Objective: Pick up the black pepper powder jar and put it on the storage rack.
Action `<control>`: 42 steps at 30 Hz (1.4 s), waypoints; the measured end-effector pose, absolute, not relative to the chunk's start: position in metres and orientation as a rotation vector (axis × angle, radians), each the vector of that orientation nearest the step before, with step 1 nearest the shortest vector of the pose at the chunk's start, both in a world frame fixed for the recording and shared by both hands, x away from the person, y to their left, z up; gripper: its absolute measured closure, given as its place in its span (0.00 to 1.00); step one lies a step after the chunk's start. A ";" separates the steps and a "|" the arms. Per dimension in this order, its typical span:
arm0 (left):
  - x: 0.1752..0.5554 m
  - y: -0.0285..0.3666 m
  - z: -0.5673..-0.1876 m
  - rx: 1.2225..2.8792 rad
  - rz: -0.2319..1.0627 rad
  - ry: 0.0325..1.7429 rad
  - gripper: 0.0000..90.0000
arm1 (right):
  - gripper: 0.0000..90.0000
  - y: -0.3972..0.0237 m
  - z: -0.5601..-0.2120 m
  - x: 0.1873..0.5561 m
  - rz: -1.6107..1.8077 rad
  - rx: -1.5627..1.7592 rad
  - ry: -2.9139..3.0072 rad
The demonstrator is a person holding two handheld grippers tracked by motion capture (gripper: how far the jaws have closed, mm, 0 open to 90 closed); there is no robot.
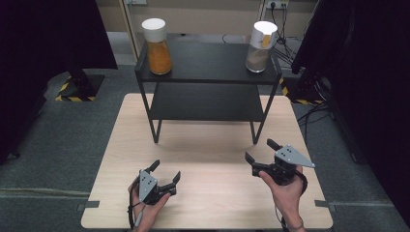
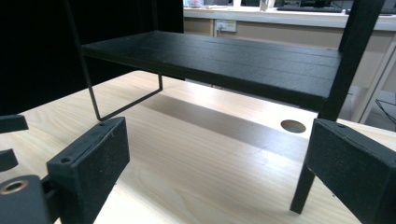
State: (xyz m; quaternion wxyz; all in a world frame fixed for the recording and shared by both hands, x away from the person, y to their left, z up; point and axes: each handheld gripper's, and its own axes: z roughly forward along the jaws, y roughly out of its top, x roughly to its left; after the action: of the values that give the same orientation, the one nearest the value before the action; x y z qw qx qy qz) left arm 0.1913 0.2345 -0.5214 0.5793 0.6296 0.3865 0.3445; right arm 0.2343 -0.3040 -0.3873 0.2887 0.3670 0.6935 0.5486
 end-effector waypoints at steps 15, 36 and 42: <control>0.191 0.234 -0.521 1.472 0.807 0.904 0.13 | 0.07 -0.301 -0.423 0.229 1.460 0.998 1.867; 0.191 0.234 -0.521 1.472 0.808 0.904 0.13 | 0.07 -0.300 -0.459 0.223 1.421 1.057 1.900; 0.191 0.234 -0.521 1.472 0.808 0.904 0.13 | 0.07 -0.300 -0.464 0.221 1.415 1.068 1.900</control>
State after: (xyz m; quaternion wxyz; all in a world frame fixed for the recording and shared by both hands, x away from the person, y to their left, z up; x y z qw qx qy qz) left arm 0.1911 0.2343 -0.5214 0.5790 0.6293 0.3865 0.3454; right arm 0.2211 -0.3001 -0.4643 0.2679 0.3960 0.7044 0.5247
